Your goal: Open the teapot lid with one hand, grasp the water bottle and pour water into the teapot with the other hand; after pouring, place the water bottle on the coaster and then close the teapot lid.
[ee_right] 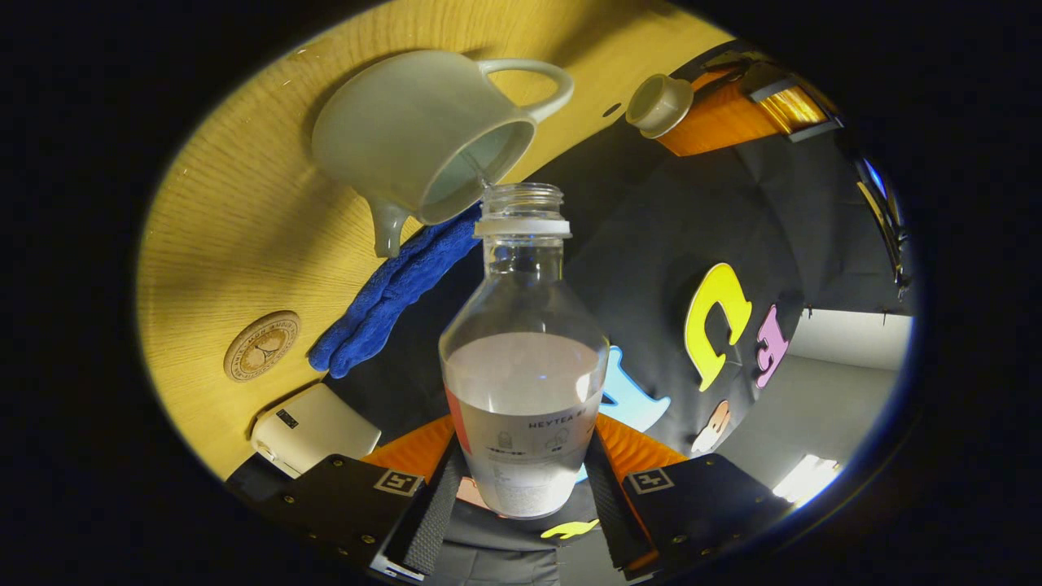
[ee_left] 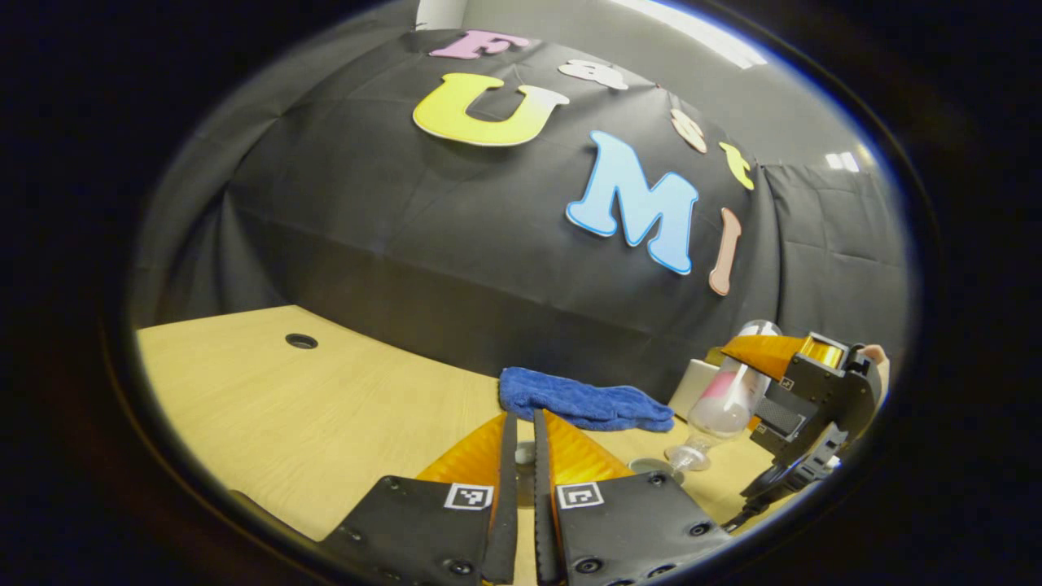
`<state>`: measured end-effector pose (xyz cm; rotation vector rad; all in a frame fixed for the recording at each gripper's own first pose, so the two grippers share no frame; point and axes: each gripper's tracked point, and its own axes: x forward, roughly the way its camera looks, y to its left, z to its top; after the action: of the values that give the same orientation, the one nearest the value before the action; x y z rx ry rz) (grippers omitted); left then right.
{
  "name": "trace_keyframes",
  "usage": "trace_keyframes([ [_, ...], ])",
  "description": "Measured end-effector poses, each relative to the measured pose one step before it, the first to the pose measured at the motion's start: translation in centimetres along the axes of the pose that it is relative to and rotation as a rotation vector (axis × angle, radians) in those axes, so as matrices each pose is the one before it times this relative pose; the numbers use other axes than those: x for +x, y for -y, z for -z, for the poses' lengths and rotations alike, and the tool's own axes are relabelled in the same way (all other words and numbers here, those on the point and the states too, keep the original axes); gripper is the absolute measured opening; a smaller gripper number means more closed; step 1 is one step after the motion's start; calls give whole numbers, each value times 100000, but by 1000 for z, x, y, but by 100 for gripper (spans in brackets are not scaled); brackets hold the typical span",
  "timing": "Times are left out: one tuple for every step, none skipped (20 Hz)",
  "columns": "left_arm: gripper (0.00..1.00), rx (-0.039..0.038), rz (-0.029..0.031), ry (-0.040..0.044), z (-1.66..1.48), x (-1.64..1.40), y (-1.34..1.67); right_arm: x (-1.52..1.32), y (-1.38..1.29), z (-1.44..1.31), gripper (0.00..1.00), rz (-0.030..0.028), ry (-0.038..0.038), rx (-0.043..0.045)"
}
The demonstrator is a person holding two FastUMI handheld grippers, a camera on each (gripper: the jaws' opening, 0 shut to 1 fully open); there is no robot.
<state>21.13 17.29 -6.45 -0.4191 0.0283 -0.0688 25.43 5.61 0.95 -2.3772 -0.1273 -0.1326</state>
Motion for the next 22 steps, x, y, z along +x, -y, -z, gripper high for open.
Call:
trace_keyframes([
  [18, -96, 17, 63, 76, -184, 10, 16, 99, -109, 76, 381, 412, -497],
  [17, -100, 2, -1, -106, -31, -1, 13, 40, -95, 76, 350, 316, -530],
  [17, -58, -1, 44, -63, -18, -29, -104, 69, -112, 76, -36, 224, -437],
  [18, -19, 52, 0, 231, 108, 52, -49, 2, -33, 76, 156, 67, -80],
  [18, 55, 12, -75, -47, -127, -27, -29, -1, -64, 76, -201, 275, -91],
  [17, 68, 65, -101, 54, 104, 60, 3, 58, -8, 76, 251, 81, -451],
  [17, 71, 57, -59, -17, 55, 33, 26, 130, -57, 76, 421, 126, -688],
  [17, 5, 36, 1, -118, 22, -51, -4, 92, -33, 76, 166, -88, -63],
  [17, -26, 104, 39, -45, -2, 28, -26, -164, 73, 76, -260, -177, 514],
  [16, -13, 61, -21, 92, -35, 23, 33, -151, 47, 76, -412, -241, 663],
  [15, 10, 67, -50, 31, -89, -45, 26, -164, -20, 76, -788, 324, 1204],
  [15, -1, 42, 13, -34, 89, -32, 9, -657, -120, 76, -2405, 494, 3472],
  [15, -58, 73, 40, -108, 6, 31, 191, -936, -15, 74, -3517, 173, 4703],
  [17, -82, 30, 74, 34, 28, -8, 95, -810, 196, 76, -2838, -336, 4721],
  [17, -98, -58, 11, -11, -134, -31, -52, -484, 221, 76, -2088, -397, 4180],
  [17, -30, 87, 6, 74, 49, 38, -144, -501, 131, 76, -2161, -210, 4714],
  [17, 28, -37, 7, -39, 91, -16, -171, -563, 34, 76, -3123, 110, 6012],
  [14, 49, 65, -74, 87, -78, 42, -200, -928, 110, 76, -4047, 159, 7331],
  [14, 103, -23, -89, -56, -56, 17, -123, -889, 60, 76, -4042, 62, 7303],
  [17, 73, 32, -82, 123, 116, 16, -134, -514, 114, 76, -3251, -168, 6661],
  [17, 35, 72, -44, -15, -88, 17, -70, -329, 230, 76, -2318, -343, 6083],
  [18, 10, 27, -5, -114, 84, -16, -2, -193, 191, 76, -1736, -92, 5135],
])
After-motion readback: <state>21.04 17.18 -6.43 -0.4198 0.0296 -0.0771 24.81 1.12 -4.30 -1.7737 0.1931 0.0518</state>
